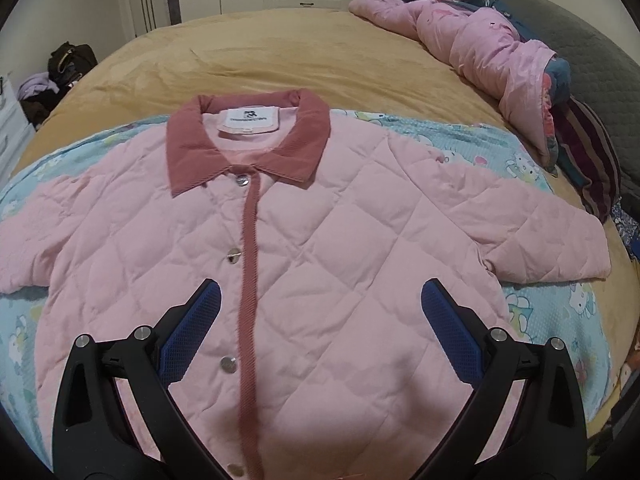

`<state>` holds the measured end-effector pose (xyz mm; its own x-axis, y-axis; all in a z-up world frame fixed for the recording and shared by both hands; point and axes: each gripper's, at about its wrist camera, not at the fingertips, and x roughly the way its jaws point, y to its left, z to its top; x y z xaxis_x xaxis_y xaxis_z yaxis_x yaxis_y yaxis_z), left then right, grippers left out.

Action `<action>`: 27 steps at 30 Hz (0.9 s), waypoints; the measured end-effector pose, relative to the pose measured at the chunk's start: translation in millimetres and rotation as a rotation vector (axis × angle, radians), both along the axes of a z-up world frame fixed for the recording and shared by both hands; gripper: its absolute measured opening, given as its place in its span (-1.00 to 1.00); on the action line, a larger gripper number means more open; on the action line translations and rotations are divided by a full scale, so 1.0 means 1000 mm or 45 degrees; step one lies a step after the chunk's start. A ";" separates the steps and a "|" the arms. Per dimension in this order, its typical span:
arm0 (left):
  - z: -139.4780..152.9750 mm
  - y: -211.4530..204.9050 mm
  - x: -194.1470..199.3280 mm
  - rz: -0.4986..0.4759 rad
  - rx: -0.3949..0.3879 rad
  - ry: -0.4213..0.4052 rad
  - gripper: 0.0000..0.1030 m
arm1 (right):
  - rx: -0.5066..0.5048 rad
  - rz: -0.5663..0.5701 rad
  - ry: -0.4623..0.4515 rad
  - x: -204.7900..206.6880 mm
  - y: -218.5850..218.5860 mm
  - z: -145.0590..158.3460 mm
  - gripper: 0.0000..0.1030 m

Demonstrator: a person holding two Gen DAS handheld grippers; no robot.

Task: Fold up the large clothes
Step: 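Move the right tool toward the cuff of the jacket sleeve, then close the right gripper on the sleeve cuff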

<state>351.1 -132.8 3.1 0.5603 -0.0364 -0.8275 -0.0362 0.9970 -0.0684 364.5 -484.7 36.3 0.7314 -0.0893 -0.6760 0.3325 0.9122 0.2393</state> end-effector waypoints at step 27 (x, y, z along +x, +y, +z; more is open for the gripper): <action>-0.052 -0.027 0.063 -0.013 0.023 0.070 0.82 | 0.340 -0.520 0.122 0.022 -0.180 -0.123 0.92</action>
<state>414.4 -160.2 -48.5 0.5137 -0.0270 -0.8576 -0.0291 0.9984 -0.0488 386.2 -665.2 -86.7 0.6064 -0.1707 -0.7766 0.6820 0.6138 0.3976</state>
